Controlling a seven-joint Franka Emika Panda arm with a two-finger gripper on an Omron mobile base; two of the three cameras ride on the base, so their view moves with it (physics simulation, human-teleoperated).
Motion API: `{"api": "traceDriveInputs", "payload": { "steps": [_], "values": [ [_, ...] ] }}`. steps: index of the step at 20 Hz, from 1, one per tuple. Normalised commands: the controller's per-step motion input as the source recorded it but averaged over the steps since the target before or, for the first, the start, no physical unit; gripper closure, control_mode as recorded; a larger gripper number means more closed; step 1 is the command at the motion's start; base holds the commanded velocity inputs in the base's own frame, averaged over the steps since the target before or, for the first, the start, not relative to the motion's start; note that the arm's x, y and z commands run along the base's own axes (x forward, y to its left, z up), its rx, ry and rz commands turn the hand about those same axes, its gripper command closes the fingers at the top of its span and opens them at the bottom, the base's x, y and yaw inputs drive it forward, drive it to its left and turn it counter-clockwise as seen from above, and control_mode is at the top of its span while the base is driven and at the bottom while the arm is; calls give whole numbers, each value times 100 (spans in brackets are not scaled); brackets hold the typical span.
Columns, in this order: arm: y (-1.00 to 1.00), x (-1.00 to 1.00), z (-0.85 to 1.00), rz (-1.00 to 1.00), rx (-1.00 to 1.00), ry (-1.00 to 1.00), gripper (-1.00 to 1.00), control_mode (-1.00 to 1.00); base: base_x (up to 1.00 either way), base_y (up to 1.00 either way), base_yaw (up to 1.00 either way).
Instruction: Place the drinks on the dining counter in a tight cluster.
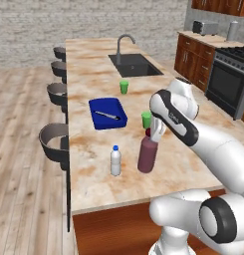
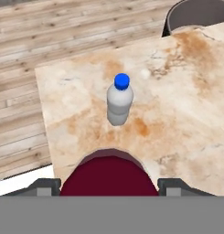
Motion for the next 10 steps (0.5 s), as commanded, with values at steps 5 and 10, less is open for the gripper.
{"api": "traceDriveInputs", "payload": {
  "steps": [5, 10],
  "values": [
    [30, 20, -14, 0, 0, -4, 100, -100, 0, 0, 0],
    [0, 33, -15, 0, 0, -6, 100, -100, 0, 0, 0]
  ]
}}
